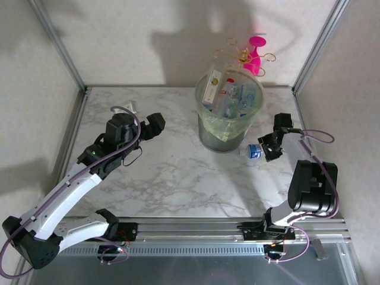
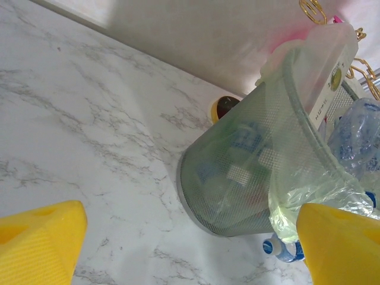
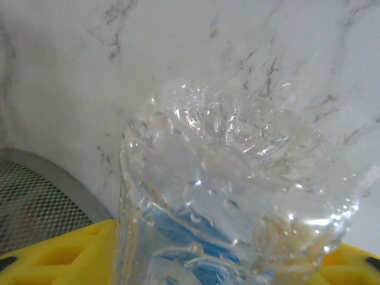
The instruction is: Put the plastic bottles in the bin
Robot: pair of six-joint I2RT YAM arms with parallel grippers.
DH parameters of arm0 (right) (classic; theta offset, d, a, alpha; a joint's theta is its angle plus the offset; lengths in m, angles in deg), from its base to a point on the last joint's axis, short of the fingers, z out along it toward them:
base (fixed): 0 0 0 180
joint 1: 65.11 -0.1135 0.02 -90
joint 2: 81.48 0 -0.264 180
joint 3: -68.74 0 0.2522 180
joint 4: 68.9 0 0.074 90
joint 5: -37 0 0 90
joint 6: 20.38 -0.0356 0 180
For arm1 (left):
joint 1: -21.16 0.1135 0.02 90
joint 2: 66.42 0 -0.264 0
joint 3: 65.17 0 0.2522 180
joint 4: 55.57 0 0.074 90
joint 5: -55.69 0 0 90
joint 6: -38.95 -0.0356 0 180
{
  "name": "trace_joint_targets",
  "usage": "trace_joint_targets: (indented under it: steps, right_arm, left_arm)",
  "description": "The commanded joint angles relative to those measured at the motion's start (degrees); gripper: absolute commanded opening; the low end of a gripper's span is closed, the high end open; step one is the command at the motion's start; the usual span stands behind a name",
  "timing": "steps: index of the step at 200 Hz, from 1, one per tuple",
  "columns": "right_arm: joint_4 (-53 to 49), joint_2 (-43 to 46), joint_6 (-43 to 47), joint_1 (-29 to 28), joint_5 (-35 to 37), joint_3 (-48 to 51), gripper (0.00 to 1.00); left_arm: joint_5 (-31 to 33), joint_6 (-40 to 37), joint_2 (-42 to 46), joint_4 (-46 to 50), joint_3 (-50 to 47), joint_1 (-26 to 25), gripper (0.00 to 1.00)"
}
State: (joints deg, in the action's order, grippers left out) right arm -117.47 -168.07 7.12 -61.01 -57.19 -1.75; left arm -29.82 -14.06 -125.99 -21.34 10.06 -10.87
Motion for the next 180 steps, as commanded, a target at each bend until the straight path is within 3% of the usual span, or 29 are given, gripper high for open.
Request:
trace_joint_targets:
  steps: [1, 92, 180]
  right_arm:
    - [-3.87, 3.30, 0.05, 0.12, 1.46, -1.52, 0.52]
    - [-10.00, 20.31, 3.74, -1.70, 5.22, -2.32, 0.49]
    - [-16.69, 25.13, 20.36, -1.81, 8.76, -24.58, 0.51]
  left_arm:
    - [-0.03, -1.83, -1.04, -1.42, 2.31, 0.39, 0.91]
    - [-2.04, -1.92, -4.54, -4.38, 4.32, 0.57, 0.91]
    - [-3.52, -1.38, -8.25, -5.44, 7.29, 0.22, 0.90]
